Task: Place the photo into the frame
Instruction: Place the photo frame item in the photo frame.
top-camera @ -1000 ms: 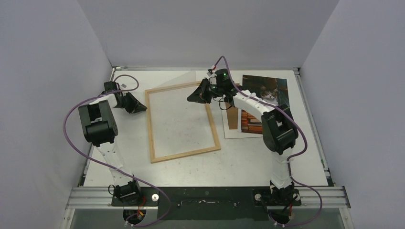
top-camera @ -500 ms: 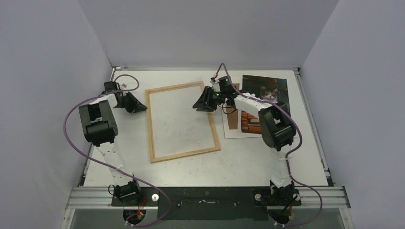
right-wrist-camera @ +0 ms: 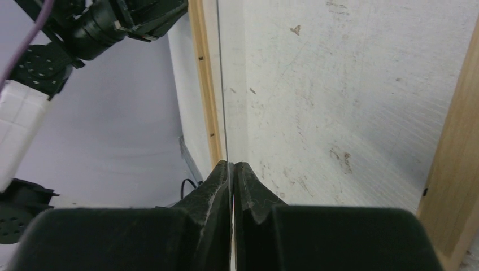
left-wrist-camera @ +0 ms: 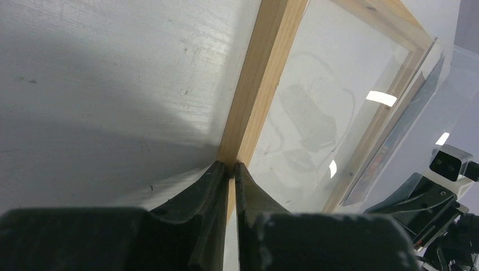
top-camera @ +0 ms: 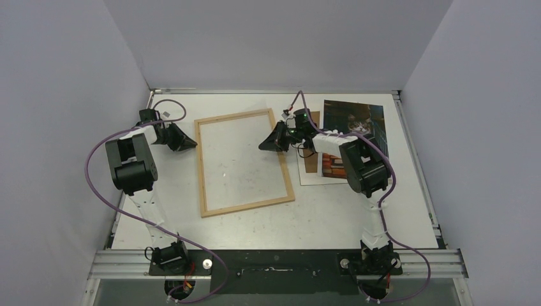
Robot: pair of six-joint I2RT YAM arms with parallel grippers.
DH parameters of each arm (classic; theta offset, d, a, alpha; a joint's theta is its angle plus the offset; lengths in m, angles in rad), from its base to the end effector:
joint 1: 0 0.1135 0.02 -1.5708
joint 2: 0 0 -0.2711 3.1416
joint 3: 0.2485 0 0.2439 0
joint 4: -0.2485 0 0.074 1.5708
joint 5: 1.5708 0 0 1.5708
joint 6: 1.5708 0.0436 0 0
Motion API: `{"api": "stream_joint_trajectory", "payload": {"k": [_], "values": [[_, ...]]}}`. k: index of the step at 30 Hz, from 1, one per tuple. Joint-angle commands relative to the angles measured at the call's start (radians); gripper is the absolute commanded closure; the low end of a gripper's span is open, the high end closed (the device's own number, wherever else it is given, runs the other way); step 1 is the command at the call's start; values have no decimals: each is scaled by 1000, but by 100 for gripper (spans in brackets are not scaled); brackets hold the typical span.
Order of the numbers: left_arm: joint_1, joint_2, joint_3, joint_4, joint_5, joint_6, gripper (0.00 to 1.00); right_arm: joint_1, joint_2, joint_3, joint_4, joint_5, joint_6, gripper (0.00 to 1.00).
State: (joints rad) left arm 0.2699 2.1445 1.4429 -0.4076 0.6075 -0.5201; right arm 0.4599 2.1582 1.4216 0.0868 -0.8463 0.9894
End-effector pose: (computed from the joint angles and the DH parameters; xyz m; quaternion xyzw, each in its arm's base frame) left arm 0.4262 0.0921 0.1361 -0.2943 0.8837 -0.3161 0.1802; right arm 0.4045 0.2368 0.1625 0.0376 0.8361 0.5440 0.0595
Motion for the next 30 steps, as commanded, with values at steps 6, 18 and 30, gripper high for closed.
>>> {"api": "stream_joint_trajectory", "payload": {"k": [6,18,30], "values": [[-39,21,-61,61,-40,50,91,-6,14,-39,512,-99,407,100],[-52,30,-57,27,-68,74,85,20,-6,-67,630,-189,381,100],[-54,41,-63,21,-77,85,87,-1,30,-86,472,-131,274,100]]}}
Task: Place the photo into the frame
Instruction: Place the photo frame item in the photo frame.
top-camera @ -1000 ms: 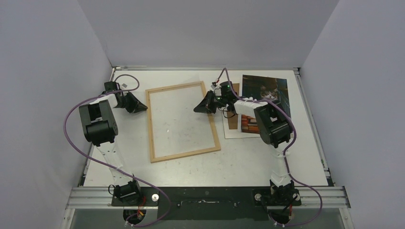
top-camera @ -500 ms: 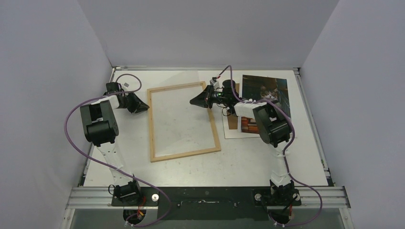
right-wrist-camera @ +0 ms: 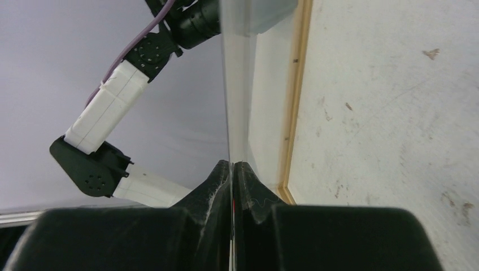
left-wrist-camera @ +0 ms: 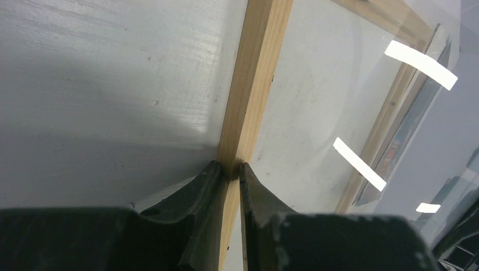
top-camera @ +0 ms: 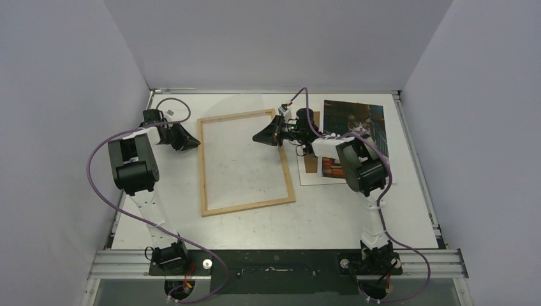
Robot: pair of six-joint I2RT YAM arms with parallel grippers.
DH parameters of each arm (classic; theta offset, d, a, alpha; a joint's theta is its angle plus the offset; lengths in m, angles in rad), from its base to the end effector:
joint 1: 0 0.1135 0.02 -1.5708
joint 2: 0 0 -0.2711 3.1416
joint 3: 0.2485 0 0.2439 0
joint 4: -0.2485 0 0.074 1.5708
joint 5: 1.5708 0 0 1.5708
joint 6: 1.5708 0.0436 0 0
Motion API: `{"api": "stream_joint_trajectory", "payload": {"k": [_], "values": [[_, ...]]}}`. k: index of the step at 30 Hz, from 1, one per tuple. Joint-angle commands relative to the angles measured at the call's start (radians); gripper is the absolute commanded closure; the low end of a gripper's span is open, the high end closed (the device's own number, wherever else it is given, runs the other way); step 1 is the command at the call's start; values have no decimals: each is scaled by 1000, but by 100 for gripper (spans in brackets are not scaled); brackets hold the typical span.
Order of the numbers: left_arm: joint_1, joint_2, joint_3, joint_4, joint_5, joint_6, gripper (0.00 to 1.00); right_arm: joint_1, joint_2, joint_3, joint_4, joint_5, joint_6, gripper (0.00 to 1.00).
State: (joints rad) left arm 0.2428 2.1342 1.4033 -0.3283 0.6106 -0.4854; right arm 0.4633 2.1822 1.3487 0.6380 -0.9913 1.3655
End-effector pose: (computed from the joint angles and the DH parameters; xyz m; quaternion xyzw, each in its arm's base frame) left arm 0.4278 0.0802 0.1339 -0.2575 0.8893 -0.3179 0.2044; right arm 0.4086 0.2449 0.1818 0.0247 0.7434 0.6666 0.0496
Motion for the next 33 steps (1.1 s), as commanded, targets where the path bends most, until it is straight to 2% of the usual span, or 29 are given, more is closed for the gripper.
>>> {"api": "stream_joint_trajectory", "payload": {"k": [1,11,25,29,33], "values": [[-27,51,-28,-54,-81,49,87,-4,5,-13,-119,14,-138,100],[-30,61,-22,-53,-93,45,87,-5,3,-31,-358,32,-365,100],[-33,71,25,-85,-94,64,87,-16,45,100,-754,5,-723,100],[-34,77,35,-92,-88,69,87,-15,50,122,-779,22,-750,100],[-36,81,41,-98,-84,72,87,-8,48,124,-731,35,-734,100]]}}
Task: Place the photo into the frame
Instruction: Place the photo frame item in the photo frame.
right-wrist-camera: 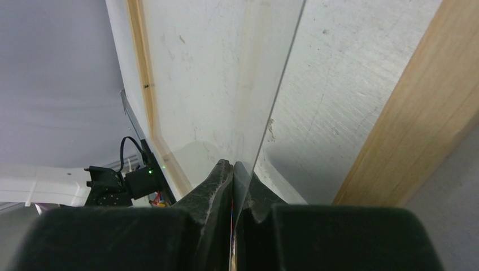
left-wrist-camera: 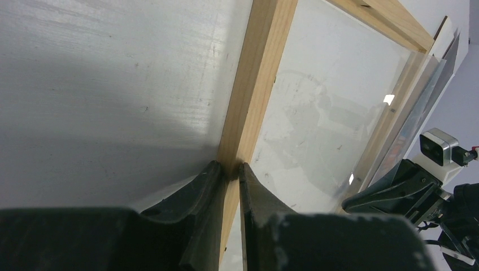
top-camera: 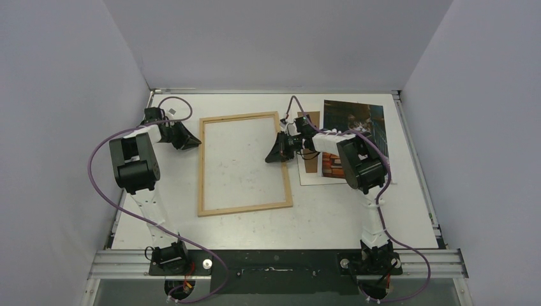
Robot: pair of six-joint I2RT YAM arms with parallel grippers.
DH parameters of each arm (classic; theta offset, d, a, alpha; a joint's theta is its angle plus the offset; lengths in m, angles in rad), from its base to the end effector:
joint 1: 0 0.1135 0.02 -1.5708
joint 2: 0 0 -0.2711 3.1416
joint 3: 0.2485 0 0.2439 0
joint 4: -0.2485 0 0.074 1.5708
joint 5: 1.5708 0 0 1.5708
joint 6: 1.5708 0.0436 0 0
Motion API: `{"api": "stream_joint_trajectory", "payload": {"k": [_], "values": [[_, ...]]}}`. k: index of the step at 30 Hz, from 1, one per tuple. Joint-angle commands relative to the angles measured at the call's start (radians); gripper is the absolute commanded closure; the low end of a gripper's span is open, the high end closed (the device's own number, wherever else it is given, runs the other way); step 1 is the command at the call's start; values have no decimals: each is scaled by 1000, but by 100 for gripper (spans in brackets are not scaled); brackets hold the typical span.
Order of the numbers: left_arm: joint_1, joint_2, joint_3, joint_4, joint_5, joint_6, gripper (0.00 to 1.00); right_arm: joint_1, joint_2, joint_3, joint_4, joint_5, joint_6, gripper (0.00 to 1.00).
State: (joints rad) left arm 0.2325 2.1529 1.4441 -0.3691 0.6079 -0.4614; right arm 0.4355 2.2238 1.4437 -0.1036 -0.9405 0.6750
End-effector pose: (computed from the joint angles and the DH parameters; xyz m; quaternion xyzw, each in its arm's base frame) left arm 0.4334 0.0770 0.1349 -0.2460 0.8950 -0.3149 0.1981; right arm 0.4006 0.2252 0.1281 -0.0512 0.8516 0.5208 0.0303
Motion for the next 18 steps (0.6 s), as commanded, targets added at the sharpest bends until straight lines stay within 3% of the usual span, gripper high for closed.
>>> {"api": "stream_joint_trajectory", "payload": {"k": [1,11,18], "values": [[-25,64,1,-59,-82,50,87,20,4,27,24,-13,-39,100],[-25,68,10,-71,-80,52,87,19,-50,-40,206,-35,14,100],[-27,70,13,-72,-89,48,87,17,-113,-137,558,-89,219,100]]}}
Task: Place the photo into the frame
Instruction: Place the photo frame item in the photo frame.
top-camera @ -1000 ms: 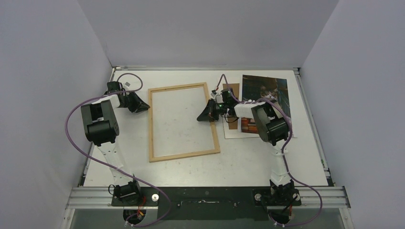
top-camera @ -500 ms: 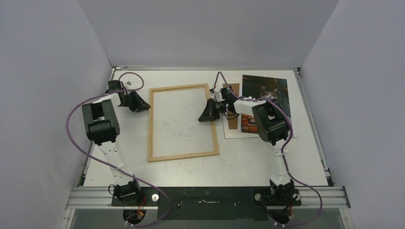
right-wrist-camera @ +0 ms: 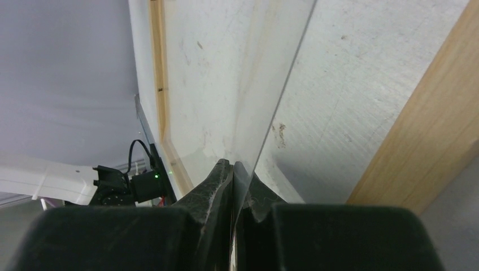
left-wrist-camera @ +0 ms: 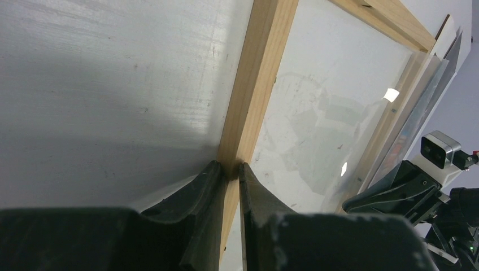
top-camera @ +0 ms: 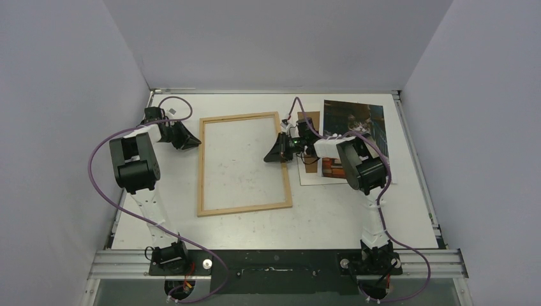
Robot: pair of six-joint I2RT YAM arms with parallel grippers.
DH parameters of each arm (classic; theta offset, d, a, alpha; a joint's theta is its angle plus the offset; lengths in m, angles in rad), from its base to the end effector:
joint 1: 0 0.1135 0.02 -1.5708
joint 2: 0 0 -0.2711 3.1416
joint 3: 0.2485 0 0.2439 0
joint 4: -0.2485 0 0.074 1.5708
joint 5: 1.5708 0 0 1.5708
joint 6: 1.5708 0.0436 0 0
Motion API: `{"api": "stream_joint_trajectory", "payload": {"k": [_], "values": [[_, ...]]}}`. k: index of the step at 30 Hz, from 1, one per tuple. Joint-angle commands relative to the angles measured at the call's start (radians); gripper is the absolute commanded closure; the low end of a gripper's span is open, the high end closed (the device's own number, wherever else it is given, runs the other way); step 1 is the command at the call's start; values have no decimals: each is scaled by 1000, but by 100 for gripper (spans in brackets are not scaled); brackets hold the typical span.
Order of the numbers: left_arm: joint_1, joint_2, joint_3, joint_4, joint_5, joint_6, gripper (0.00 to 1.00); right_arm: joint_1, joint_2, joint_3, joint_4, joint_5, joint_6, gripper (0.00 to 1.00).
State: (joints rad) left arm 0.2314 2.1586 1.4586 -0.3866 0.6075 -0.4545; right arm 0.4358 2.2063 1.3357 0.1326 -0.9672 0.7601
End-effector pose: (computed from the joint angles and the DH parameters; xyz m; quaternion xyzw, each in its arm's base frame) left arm 0.4349 0.0769 0.1355 -0.2440 0.8966 -0.3140 0.1950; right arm 0.3948 0.2234 0.1231 -0.0549 0.8294 0.5530 0.0566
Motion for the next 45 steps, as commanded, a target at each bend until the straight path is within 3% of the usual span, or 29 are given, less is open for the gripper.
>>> {"api": "stream_joint_trajectory", "payload": {"k": [1,5,9,14,21,28,34,45], "values": [[-26,64,-1,-54,-89,40,87,17,-95,-40,382,-69,174,100],[-26,64,-1,-57,-94,37,88,18,-90,-82,642,-89,350,100],[-27,63,-2,-60,-98,37,88,20,-83,-98,774,-94,443,100],[-27,62,-4,-61,-103,34,88,19,-88,-107,856,-106,500,100],[-32,63,-6,-62,-109,30,88,24,-106,-121,836,-124,466,100],[-33,66,-2,-64,-112,27,88,38,-154,-109,512,-110,200,100],[-43,72,8,-67,-114,26,88,44,-227,-13,-85,-20,-268,100],[-53,90,43,-87,-106,28,88,58,-227,49,-120,71,-311,100]]}}
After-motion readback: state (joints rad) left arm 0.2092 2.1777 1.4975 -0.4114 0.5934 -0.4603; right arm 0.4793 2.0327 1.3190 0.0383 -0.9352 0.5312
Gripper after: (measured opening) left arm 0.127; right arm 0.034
